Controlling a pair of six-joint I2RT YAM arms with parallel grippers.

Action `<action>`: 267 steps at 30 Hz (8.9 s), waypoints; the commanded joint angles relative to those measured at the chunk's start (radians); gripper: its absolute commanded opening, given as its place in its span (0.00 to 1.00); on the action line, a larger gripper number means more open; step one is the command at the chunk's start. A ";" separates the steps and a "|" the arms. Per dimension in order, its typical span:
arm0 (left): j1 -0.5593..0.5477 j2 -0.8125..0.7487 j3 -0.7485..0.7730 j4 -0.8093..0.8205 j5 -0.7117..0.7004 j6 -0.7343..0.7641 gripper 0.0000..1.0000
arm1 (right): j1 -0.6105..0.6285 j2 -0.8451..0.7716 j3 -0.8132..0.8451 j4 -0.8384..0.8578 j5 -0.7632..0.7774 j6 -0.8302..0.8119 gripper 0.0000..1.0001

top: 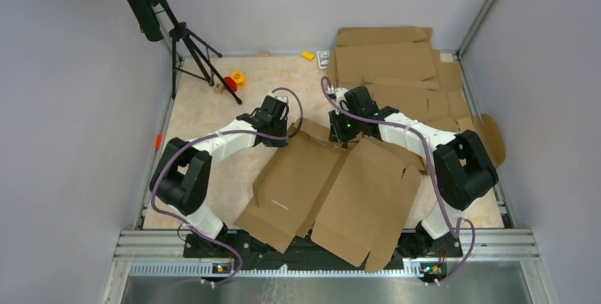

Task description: Fold the paper box

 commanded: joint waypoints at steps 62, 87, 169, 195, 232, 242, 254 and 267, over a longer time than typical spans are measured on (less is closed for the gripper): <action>-0.029 0.002 0.307 -0.145 -0.081 0.088 0.00 | 0.056 -0.067 -0.069 0.508 0.119 0.010 0.00; -0.281 -0.043 0.406 -0.154 -0.125 0.199 0.00 | 0.056 -0.115 -0.549 1.248 0.312 0.071 0.20; -0.411 0.081 0.290 -0.038 -0.300 0.198 0.00 | -0.184 -0.280 -0.360 0.347 -0.100 0.161 0.18; -0.378 0.107 0.256 -0.001 -0.262 0.184 0.00 | -0.047 -0.194 -0.145 0.073 0.281 0.028 0.06; -0.372 0.120 0.269 0.009 -0.235 0.184 0.00 | 0.027 -0.039 -0.018 -0.077 0.345 -0.104 0.51; -0.372 0.122 0.251 0.040 -0.210 0.174 0.00 | 0.028 0.046 0.026 -0.065 0.337 -0.119 0.43; -0.332 0.074 0.152 0.124 -0.145 0.158 0.00 | 0.033 0.113 0.032 -0.058 0.372 -0.119 0.01; -0.262 0.017 0.058 0.214 -0.012 0.196 0.05 | 0.104 0.110 0.042 -0.116 0.506 -0.134 0.33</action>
